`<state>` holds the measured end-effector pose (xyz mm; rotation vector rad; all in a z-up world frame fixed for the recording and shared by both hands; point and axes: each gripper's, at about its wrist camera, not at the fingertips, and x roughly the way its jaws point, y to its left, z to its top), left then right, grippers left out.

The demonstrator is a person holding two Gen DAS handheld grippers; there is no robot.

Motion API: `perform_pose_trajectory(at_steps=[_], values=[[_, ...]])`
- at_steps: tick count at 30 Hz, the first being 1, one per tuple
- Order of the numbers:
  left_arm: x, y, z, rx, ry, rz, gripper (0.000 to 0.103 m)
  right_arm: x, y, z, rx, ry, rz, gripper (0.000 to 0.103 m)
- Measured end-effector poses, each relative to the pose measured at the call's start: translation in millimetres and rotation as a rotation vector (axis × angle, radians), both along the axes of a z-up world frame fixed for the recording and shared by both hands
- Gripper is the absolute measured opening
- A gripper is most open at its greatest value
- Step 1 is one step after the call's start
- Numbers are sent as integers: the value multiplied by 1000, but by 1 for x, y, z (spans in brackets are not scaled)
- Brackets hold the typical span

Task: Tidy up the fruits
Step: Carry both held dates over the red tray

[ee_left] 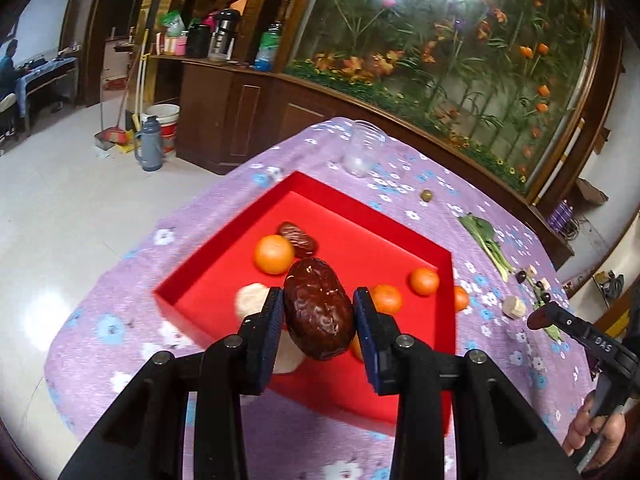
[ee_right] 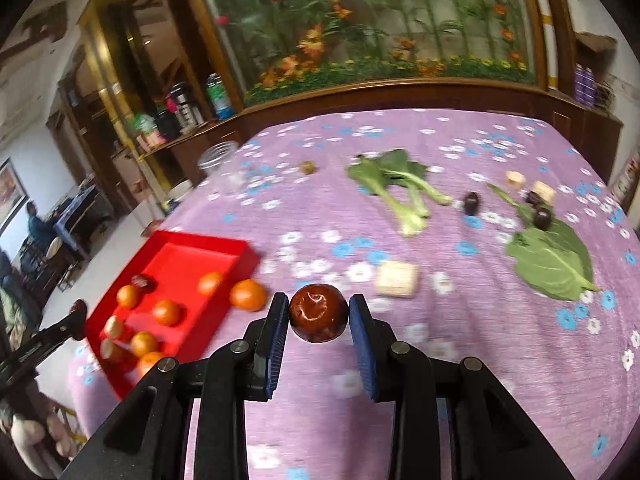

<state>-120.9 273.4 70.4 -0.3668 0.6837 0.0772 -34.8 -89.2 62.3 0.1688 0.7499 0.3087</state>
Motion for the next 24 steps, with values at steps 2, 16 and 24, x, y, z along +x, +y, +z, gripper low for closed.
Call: perform_pose_trajectory(at_steps=[2, 16, 24], values=[[-3, 3, -2, 15, 2, 5, 34, -3, 19, 3, -2, 1, 39, 34], [5, -12, -14, 56, 26, -51, 34, -12, 124, -6, -44, 36, 252, 34], [19, -17, -18, 98, 48, -56, 34, -2, 150, -22, -67, 71, 284, 34]])
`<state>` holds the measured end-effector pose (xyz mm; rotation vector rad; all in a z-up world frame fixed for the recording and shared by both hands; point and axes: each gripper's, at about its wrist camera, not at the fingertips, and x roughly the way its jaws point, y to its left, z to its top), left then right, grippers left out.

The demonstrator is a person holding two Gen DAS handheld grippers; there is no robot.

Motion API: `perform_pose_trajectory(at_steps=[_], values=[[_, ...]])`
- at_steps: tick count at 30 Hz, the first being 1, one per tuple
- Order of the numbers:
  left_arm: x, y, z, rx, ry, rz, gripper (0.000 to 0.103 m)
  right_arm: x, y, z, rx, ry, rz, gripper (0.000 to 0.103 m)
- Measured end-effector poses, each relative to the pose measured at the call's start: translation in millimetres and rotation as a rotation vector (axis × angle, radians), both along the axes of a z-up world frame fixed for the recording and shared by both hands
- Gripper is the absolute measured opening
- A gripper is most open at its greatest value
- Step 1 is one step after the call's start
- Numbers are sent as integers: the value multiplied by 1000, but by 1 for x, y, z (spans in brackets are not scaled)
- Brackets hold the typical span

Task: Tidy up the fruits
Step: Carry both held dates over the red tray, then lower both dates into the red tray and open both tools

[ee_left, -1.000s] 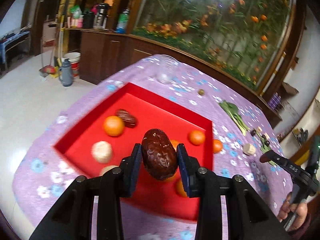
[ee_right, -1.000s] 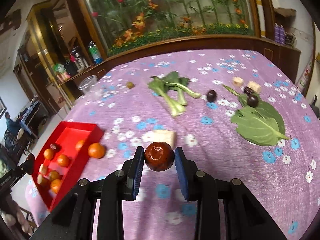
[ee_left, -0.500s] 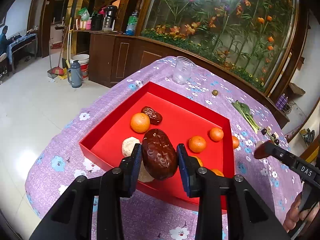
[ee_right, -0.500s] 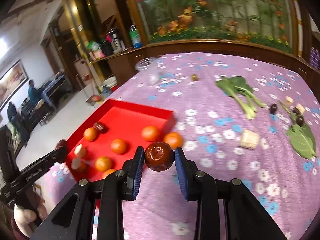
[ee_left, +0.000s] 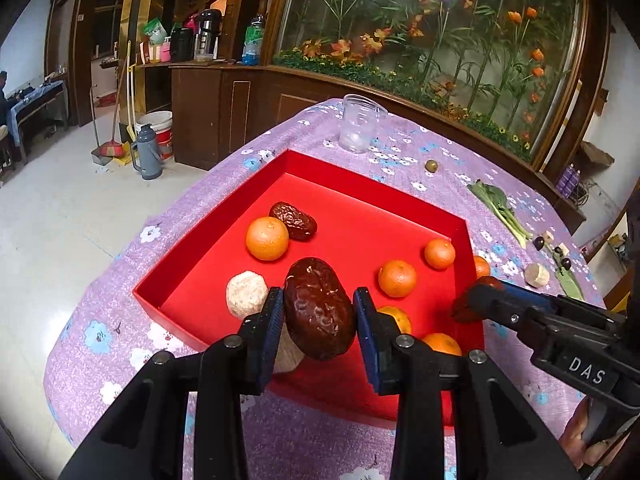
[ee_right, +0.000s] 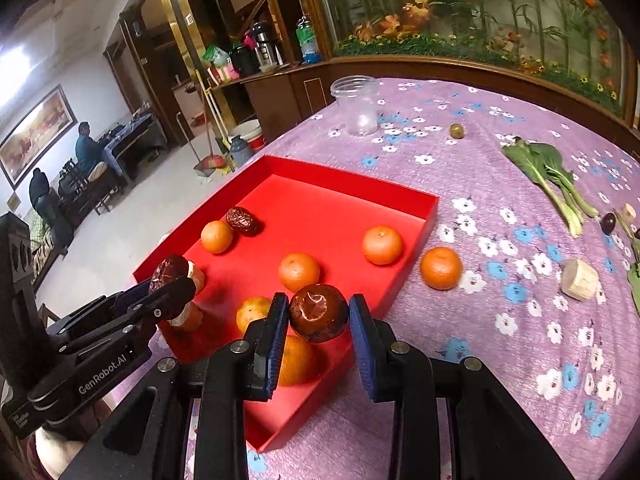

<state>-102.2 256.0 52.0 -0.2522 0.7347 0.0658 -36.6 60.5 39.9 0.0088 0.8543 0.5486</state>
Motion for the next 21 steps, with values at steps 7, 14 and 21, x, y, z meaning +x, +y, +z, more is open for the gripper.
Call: perform_pose_trajectory(at_steps=[7, 14, 21], values=[[20, 2, -1, 40, 21, -1, 34, 16, 11, -6, -36, 10, 1, 34], [35, 1, -5, 73, 37, -7, 34, 32, 19, -16, -69, 34, -6, 34], [40, 4, -12, 69, 56, -1, 34, 39, 28, -19, -95, 18, 4, 34]])
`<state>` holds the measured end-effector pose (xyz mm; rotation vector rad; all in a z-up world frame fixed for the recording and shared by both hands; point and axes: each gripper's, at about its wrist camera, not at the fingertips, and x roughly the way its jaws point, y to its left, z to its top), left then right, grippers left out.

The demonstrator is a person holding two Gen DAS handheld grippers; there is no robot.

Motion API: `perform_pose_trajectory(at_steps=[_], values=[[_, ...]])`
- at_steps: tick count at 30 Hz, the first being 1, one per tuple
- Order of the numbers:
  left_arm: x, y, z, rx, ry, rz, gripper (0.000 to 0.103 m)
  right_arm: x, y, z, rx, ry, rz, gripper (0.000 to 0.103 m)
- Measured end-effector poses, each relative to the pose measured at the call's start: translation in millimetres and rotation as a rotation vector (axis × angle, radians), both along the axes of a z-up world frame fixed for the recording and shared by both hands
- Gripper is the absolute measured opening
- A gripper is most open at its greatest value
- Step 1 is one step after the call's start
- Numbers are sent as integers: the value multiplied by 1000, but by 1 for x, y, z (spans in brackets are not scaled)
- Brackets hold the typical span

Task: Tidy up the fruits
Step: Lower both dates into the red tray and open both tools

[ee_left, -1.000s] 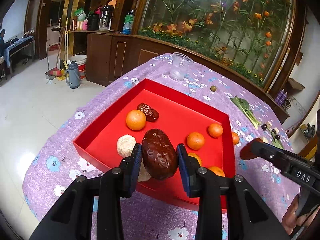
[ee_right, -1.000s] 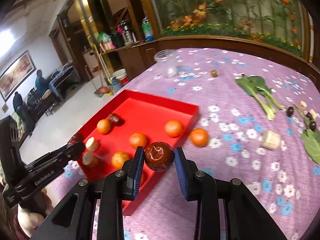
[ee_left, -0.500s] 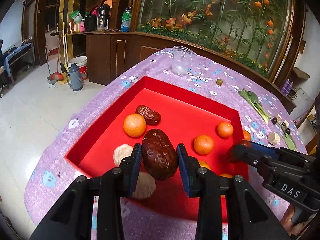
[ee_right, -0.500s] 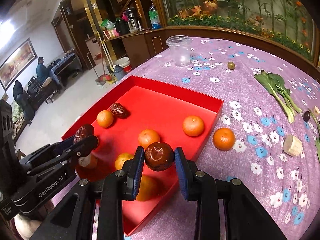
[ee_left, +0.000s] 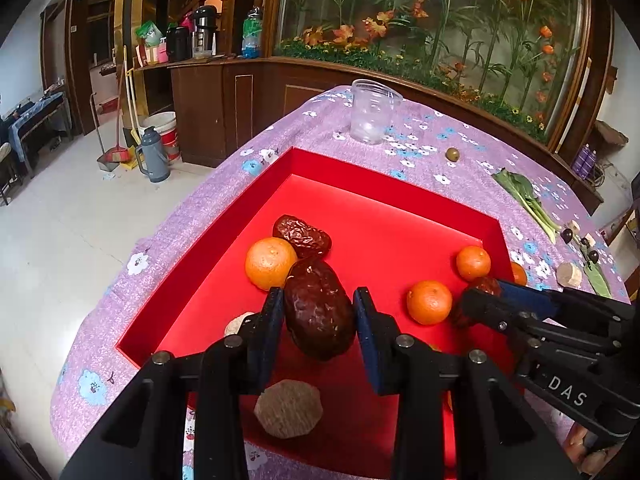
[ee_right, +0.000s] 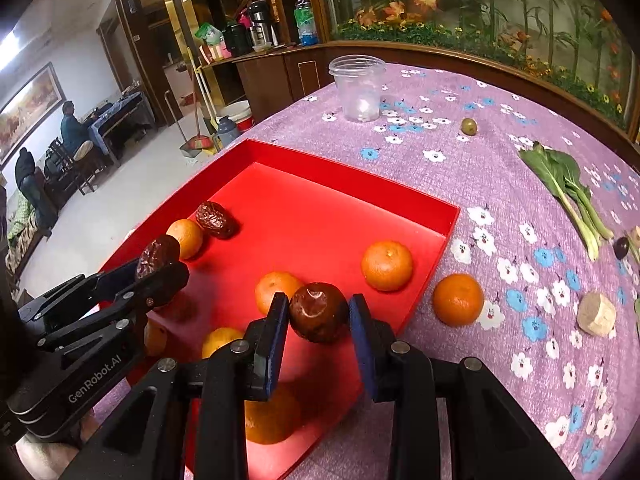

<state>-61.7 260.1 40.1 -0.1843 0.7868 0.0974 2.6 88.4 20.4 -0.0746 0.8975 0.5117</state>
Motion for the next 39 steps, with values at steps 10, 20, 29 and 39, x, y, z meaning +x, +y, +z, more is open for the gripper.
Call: perform_pose_trajectory(at_steps=[10, 20, 29, 39], values=[[2, -4, -1, 6, 6, -5, 34, 2, -2, 0, 12, 5, 2, 34], [2, -4, -1, 6, 6, -5, 34, -4, -13, 0, 17, 5, -21, 34], [0, 0, 1, 1, -4, 14, 35, -9, -4, -1, -2, -10, -3, 34], [-6, 3, 7, -15, -22, 12, 51, -10, 1, -3, -2, -7, 7, 35]])
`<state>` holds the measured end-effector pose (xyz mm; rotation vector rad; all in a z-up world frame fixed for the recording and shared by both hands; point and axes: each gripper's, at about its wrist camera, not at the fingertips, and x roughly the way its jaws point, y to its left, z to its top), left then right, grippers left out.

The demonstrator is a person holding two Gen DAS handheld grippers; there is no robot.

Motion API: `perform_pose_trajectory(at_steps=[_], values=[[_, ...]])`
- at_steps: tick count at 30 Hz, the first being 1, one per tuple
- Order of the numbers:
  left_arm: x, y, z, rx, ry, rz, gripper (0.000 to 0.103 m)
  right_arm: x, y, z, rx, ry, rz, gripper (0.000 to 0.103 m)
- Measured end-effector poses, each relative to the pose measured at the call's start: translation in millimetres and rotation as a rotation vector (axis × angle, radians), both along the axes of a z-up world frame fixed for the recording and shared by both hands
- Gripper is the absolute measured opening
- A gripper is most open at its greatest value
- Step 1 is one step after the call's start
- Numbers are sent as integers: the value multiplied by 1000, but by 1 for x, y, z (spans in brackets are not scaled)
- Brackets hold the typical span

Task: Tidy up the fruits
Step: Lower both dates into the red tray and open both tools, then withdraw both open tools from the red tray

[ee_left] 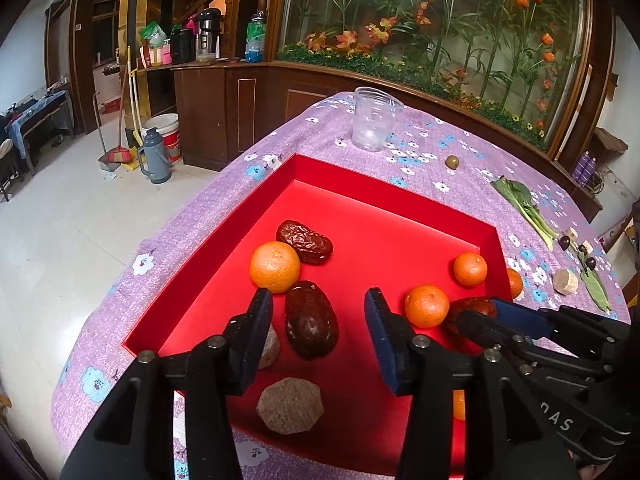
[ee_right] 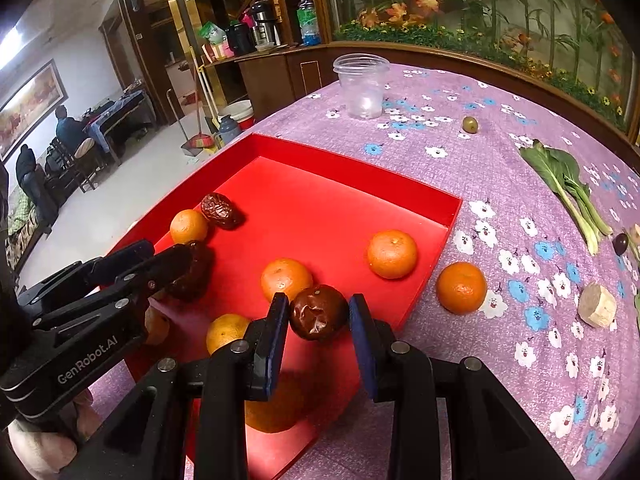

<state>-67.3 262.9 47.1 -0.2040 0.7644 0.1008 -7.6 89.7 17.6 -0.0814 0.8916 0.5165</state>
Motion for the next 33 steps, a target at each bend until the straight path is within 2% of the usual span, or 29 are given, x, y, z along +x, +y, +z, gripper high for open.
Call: perform_pose_trajectory(at_steps=[6, 15, 21, 29, 33], values=[[-4, 3, 3, -5, -13, 6, 57, -2, 3, 1, 5, 0, 14, 35], [-14, 9, 8, -15, -15, 29, 65, -9, 1, 8, 26, -2, 15, 42], [-25, 7, 15, -9, -23, 29, 66, -18, -6, 17, 43, -13, 8, 42], [-47, -9, 39, -2, -75, 15, 73, -36, -45, 32, 77, -47, -51, 47], [-57, -17, 49, -34, -102, -1, 76, -43, -80, 38, 79, -72, -115, 49]])
